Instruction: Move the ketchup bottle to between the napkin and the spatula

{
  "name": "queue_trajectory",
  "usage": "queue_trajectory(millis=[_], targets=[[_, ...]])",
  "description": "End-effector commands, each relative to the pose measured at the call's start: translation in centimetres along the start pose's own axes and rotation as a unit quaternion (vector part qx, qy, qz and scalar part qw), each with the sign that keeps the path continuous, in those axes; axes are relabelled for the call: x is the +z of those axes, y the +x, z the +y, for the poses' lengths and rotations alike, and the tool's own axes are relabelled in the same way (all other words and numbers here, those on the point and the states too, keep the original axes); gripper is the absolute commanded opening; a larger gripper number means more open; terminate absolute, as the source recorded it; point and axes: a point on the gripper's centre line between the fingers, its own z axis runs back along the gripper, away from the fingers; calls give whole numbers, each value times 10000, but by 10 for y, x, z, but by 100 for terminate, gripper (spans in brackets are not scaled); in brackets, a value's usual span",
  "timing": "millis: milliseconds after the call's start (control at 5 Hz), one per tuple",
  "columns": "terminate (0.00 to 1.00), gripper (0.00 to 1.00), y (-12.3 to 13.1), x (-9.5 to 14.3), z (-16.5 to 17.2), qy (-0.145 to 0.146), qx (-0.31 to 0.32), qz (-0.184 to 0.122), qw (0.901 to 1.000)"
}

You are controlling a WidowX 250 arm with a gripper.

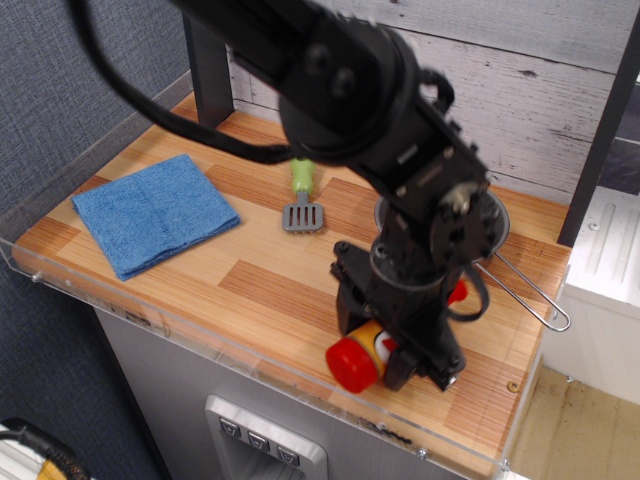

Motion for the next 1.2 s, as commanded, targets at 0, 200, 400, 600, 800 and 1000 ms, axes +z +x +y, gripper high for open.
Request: queue_trajectory(millis=[0, 200, 400, 600, 800, 1000], targets=[[0, 0, 22, 89, 16, 375, 145, -940, 9948], [0, 0, 24, 109, 33, 494, 377, -1125, 9917], [0, 0, 28, 120, 56, 627, 630, -1167, 9892], [0, 0, 35, 119, 86, 779, 830, -1086, 9875], [0, 0, 35, 111, 119, 867, 1189, -962, 9844], [0, 0, 36, 98, 148, 911, 1399, -815, 9826]])
